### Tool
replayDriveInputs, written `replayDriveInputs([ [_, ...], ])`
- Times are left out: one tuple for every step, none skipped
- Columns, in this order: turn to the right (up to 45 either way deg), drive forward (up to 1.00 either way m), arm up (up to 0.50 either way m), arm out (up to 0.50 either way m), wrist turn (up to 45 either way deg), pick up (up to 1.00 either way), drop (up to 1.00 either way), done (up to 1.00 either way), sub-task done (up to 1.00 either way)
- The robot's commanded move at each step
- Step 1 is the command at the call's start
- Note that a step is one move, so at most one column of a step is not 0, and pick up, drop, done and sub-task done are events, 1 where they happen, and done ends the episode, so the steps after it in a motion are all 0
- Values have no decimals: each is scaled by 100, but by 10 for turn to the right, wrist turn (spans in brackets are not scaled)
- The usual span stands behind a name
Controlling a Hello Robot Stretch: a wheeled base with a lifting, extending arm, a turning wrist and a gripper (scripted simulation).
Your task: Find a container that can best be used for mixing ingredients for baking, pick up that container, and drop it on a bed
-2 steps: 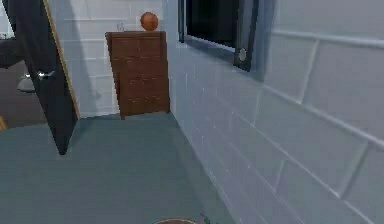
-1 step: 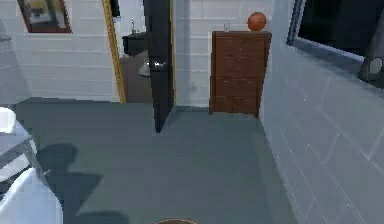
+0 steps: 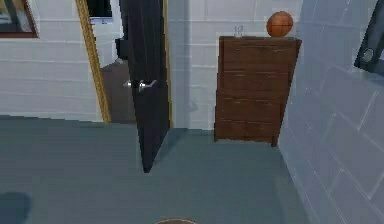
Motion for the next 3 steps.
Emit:
replayDriveInputs([
  [-360, 0, 0, 0, 0, 0, 0, 0, 0],
  [0, 100, 0, 0, 0, 0, 0, 0, 0],
  [0, 90, 0, 0, 0, 0, 0, 0, 0],
])
